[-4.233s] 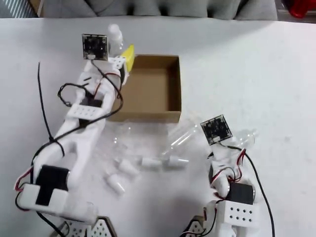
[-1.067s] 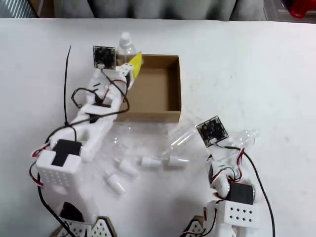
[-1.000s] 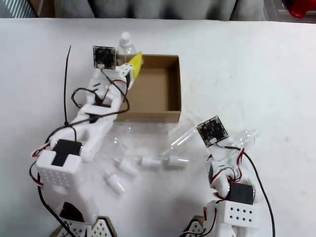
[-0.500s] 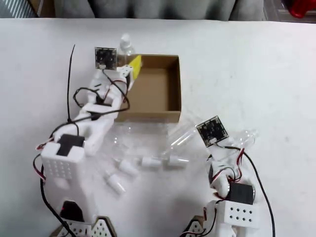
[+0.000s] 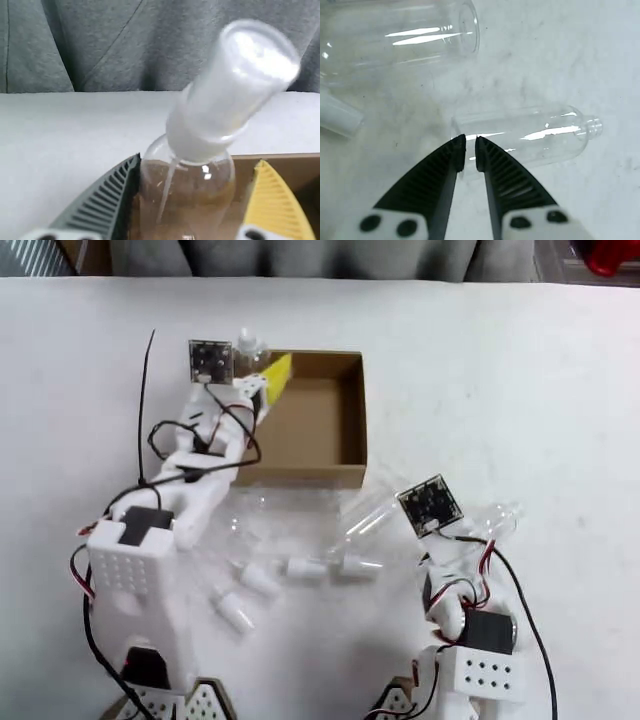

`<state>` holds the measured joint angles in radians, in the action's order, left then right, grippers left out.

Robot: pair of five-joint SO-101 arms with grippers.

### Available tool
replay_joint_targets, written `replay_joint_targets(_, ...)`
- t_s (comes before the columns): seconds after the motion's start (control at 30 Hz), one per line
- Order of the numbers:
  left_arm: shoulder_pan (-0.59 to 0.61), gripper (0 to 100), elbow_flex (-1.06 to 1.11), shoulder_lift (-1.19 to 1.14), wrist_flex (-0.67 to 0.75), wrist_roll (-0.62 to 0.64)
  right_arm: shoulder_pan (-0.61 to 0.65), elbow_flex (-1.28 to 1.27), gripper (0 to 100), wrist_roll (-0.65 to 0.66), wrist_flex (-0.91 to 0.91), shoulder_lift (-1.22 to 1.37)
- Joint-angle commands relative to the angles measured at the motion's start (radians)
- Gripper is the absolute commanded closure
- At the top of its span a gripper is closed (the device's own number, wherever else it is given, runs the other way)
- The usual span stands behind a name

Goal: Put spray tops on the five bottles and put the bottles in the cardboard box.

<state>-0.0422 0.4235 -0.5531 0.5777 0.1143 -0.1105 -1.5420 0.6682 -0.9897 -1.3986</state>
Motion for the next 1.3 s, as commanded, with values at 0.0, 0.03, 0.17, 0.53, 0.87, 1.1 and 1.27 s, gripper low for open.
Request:
replay_joint_targets(0.0,-0.005,66,-0.015,0.021,0.028,-0.009,-0.021,-0.025,98.2,0.014,-0.005,0.01)
replay_joint_targets(0.03,-0.005,66,-0.015,0.021,0.028,-0.009,-0.021,-0.025,98.2,0.014,-0.005,0.01)
replay_joint_targets(0.17,0.004,66,-0.015,0.024,0.028,-0.009,-0.021,-0.025,98.2,0.014,-0.005,0.01)
replay_joint_targets(0.53,-0.004,66,0.143,0.277,-0.057,-0.002,-0.021,-0.031,98.2,0.057,-0.005,0.012)
replay_joint_targets(0.87,-0.002,66,0.299,0.463,-0.055,-0.002,-0.021,-0.031,98.2,0.058,-0.002,0.01)
replay_joint_targets(1.1,0.004,66,0.54,0.711,-0.057,-0.009,-0.021,-0.031,98.2,0.06,-0.001,0.01)
replay_joint_targets(1.27,0.004,66,0.718,0.923,-0.057,-0.009,-0.021,-0.031,98.2,0.06,0.001,0.01)
